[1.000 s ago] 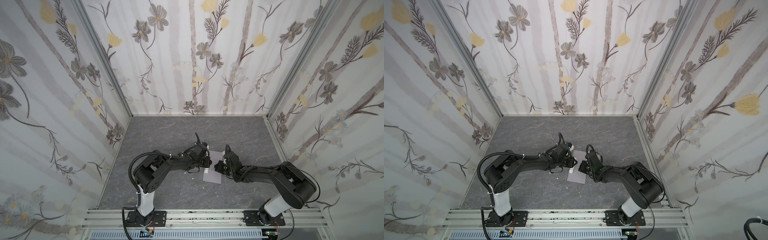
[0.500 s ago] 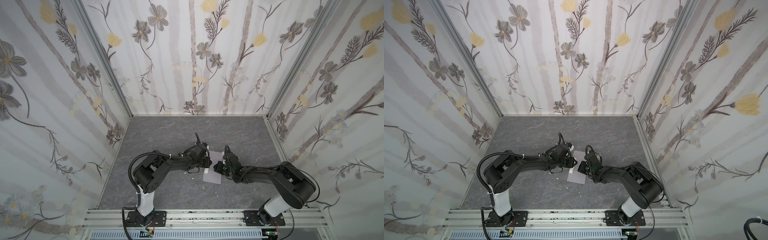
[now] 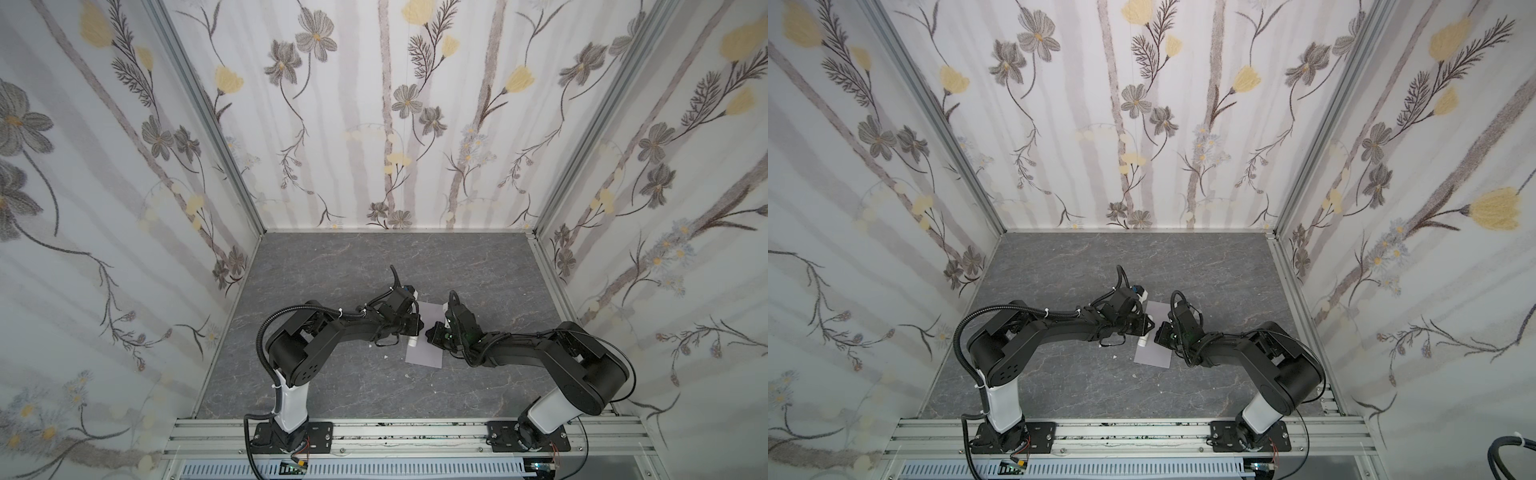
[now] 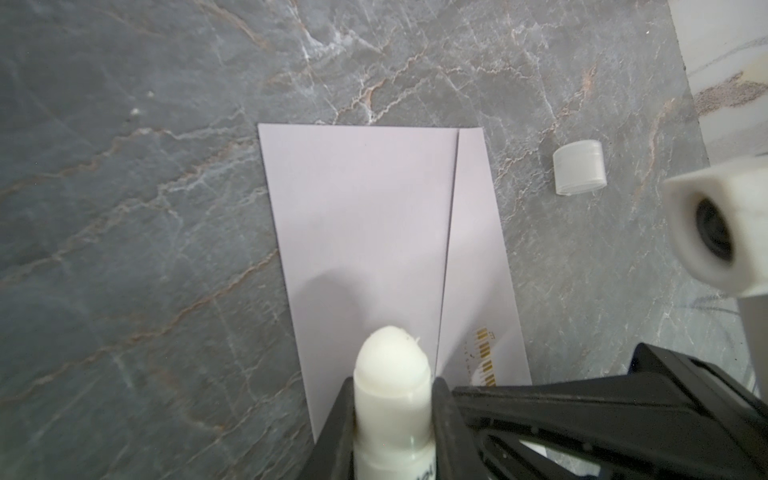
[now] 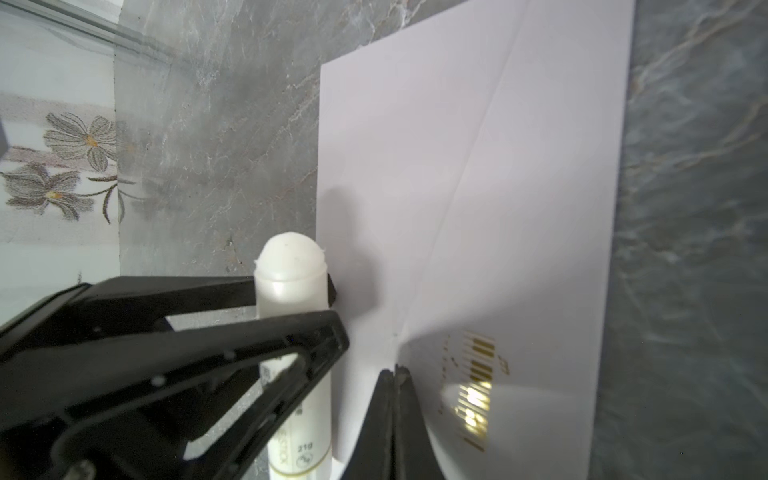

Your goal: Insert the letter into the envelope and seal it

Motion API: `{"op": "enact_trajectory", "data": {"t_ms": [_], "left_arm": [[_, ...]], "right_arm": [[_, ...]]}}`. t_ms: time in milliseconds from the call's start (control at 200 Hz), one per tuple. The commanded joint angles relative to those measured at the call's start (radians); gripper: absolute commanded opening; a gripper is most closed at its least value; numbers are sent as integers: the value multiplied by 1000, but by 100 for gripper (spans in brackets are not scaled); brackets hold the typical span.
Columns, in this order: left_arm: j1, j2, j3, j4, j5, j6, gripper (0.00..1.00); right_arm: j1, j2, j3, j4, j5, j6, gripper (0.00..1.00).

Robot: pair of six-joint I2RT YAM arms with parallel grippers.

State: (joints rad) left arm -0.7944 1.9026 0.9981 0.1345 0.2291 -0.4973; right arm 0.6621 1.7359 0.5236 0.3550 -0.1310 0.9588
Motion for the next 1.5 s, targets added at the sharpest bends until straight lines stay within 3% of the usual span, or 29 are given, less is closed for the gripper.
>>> {"op": "enact_trajectory", "data": {"t_ms": [0, 385, 680, 969, 1239, 1494], "left_arm": [[-1, 1, -13, -141, -13, 9, 0], [-2, 7, -8, -141, -9, 9, 0], [-2, 4, -10, -141, -13, 9, 0], [-2, 1, -14, -141, -11, 5, 0], [-2, 3, -15, -141, -15, 9, 0], [-3, 6, -12, -141, -18, 10, 0]], "right_arm": [[-9, -44, -5, -72, 41, -15, 0], [-31, 106, 67, 7, -13, -23, 0], [-37, -15, 24, -63, 39, -42, 0], [-48, 118, 88, -14, 5, -47, 0], [-57, -10, 34, -78, 51, -63, 0], [-66, 134, 102, -20, 2, -64, 0]]}}
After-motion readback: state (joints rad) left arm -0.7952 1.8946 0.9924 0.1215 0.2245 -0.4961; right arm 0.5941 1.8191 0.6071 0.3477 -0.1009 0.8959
